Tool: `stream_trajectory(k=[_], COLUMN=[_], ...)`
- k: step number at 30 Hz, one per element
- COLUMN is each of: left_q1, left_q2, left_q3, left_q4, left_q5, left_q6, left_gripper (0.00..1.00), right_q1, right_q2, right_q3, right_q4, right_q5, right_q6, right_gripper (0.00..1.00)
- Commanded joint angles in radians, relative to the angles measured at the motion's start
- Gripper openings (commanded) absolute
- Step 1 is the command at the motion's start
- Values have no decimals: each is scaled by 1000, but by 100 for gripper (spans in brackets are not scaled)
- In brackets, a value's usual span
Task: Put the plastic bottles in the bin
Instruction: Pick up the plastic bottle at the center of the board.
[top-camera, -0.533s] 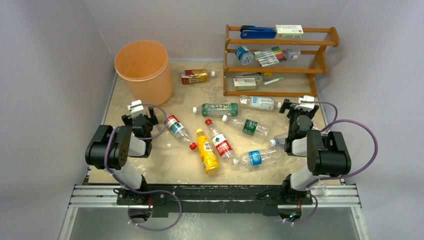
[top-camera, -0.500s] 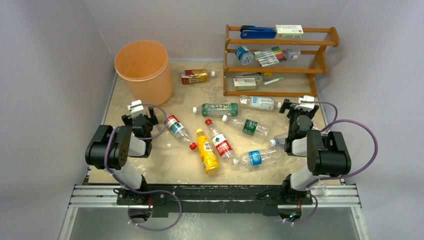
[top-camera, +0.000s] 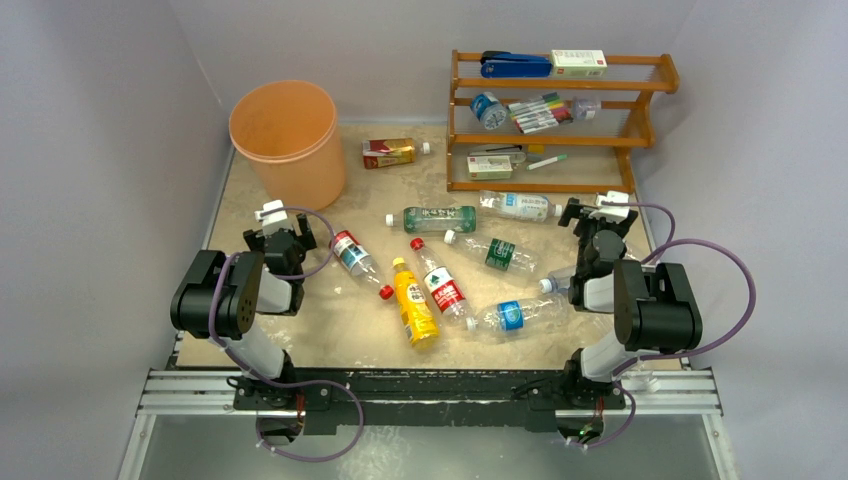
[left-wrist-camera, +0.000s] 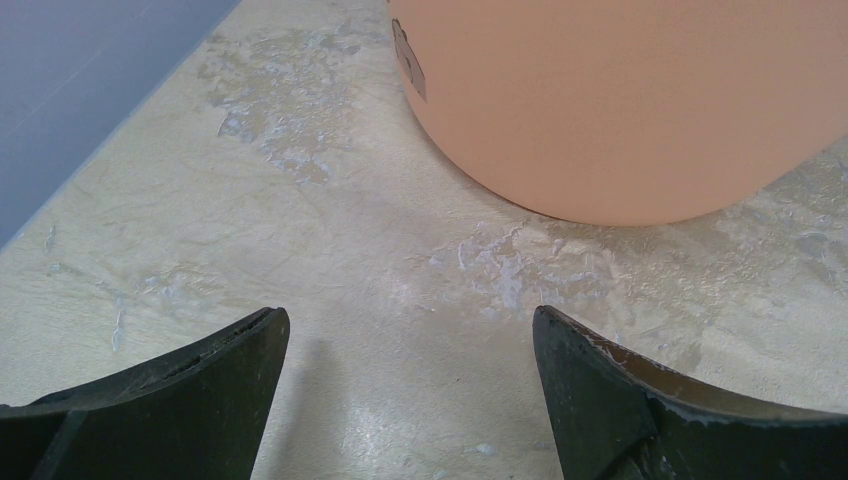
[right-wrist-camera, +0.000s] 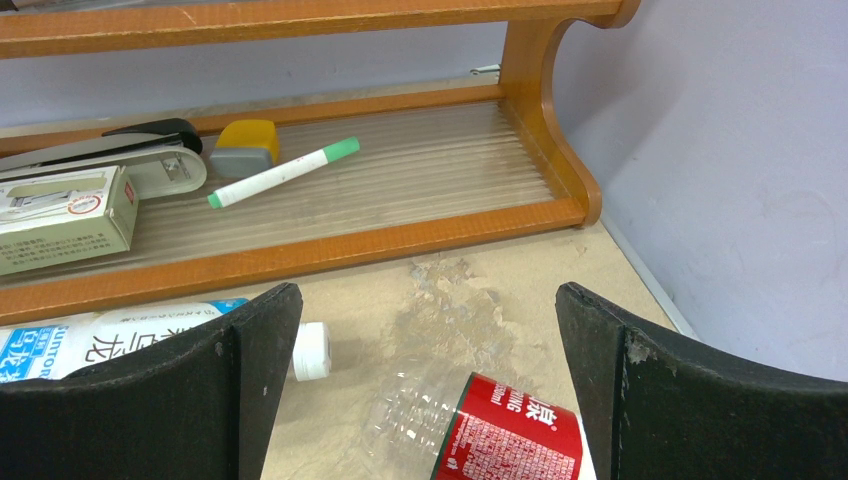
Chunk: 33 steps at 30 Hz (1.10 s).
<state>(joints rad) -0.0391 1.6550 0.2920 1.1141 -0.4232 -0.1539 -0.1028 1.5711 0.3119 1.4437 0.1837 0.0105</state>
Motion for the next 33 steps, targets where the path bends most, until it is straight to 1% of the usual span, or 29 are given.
stream_trajectory(k=[1, 5, 8, 10, 11, 13, 15, 19, 25, 28, 30, 33], left_q1=[8, 8, 8, 8, 8, 8, 8, 7, 7, 7, 7, 8], left_q2=[-3, -39, -128, -204, -241, -300, -333, -421, -620, -700, -729, -748], left_q3=[18, 6, 10, 50, 84, 162, 223, 306, 355, 389, 427, 460], left_q4=[61, 60, -34, -168, -312, -510, -641, -841, -1018, -1110, -1192, -1304], left_q5=[-2, -12, -43, -77, -90, -103, -94, -17, 128, 206, 254, 363], left_q6=[-1, 3, -15, -56, -81, -139, -174, -234, -362, -453, -523, -573], left_gripper=[92, 92, 92, 92, 92, 92, 92, 92, 92, 92, 92, 92], right_q1=[5, 5, 4, 4, 5, 5, 5, 5, 5, 5, 5, 4], right_q2=[-19, -91, -178, -234, -263, -323, -392, -516, -660, -731, -764, -748], right_q3=[-6, -16, 11, 33, 44, 65, 89, 166, 282, 331, 388, 511], right_q4=[76, 34, -110, -202, -252, -343, -440, -636, -909, -1021, -1117, -1299], right_q5=[-127, -130, -158, -200, -218, -259, -305, -374, -497, -520, -551, -658], right_q6=[-60, -63, -62, -58, -46, -25, -1, 78, 149, 202, 248, 280], right_gripper=[100, 100, 100, 100, 100, 100, 100, 100, 100, 100, 100, 100])
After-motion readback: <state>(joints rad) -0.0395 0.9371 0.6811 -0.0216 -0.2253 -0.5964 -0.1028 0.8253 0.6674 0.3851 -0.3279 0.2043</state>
